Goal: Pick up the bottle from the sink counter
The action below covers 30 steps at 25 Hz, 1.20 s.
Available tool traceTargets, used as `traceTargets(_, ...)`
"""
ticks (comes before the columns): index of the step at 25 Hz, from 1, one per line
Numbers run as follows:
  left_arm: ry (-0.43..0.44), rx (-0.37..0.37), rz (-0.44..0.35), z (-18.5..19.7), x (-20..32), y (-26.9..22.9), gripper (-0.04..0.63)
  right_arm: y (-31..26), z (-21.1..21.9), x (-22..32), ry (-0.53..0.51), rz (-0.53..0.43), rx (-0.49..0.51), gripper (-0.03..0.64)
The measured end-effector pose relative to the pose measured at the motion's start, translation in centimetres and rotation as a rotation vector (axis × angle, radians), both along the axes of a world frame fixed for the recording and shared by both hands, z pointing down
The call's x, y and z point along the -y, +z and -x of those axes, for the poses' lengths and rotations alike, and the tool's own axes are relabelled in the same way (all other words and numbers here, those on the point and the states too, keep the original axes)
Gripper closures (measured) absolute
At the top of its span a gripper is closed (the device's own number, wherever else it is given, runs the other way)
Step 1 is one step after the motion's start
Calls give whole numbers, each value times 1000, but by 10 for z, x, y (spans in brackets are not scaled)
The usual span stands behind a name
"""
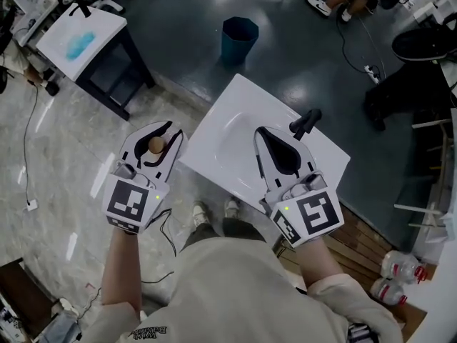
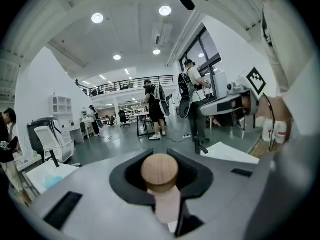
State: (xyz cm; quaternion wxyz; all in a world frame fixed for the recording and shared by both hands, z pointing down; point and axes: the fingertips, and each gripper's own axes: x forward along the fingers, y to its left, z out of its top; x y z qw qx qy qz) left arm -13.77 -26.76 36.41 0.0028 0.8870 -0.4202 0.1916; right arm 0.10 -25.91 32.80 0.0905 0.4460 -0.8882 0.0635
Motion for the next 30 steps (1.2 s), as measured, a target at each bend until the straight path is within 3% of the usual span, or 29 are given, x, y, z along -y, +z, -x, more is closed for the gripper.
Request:
traceTargets(11,-32,-20,-7,16,-53,-40,511,-19,-3,-32,-29,18,11,620)
traceTargets(21,-37,-27,63,11,-77,-15,511,10,13,-57,-149,99,-29,620)
traceTargets(25,5,17,56,0,-87,-9,511,18,14,-62,-155,134,-55,620)
traceTargets(30,24,19,76,-7,-92,1,511,25,13,-67,-155,152,-65,620)
